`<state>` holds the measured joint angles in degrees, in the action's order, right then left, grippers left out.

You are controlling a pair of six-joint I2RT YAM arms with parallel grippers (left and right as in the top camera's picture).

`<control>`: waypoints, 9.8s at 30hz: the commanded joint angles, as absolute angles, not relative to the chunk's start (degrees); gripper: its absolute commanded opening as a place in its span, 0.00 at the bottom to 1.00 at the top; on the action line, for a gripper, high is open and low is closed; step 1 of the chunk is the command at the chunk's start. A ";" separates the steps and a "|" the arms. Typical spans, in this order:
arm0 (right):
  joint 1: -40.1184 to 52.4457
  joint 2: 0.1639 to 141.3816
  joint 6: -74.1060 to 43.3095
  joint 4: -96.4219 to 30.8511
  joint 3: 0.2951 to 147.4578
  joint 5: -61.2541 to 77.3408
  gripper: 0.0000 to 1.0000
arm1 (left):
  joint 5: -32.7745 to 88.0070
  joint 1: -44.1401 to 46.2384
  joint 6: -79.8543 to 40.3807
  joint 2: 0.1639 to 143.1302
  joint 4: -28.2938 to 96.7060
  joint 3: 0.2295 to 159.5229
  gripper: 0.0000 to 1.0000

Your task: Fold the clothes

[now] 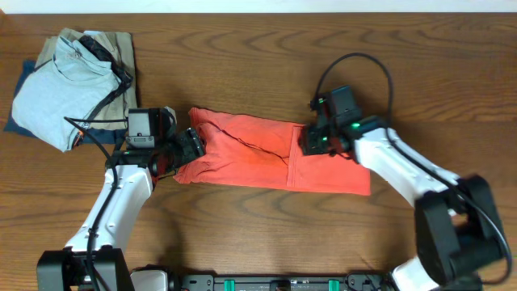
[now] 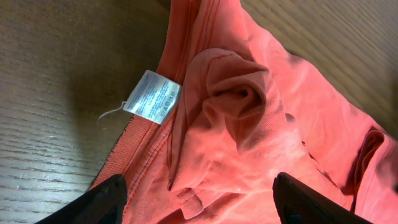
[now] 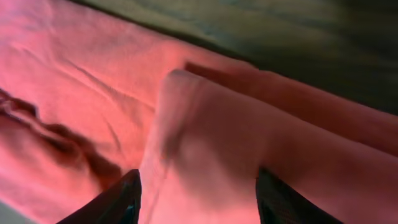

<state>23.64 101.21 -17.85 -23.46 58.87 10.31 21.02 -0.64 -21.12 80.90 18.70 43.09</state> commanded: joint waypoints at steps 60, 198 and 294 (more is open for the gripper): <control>22.63 90.94 -17.74 -37.32 59.88 11.25 0.47 | 20.71 -0.84 -20.62 81.36 19.07 42.87 0.77; 6.26 87.33 -10.63 -48.25 63.42 -3.66 0.73 | 6.83 -3.68 -14.28 93.41 25.74 55.09 0.06; 37.04 100.90 -31.81 -39.59 62.94 -10.59 0.01 | 18.35 7.62 -23.31 96.25 37.52 71.44 0.73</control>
<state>38.81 102.85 -26.79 -37.87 62.94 -4.45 19.25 7.75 -24.88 97.71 37.26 71.96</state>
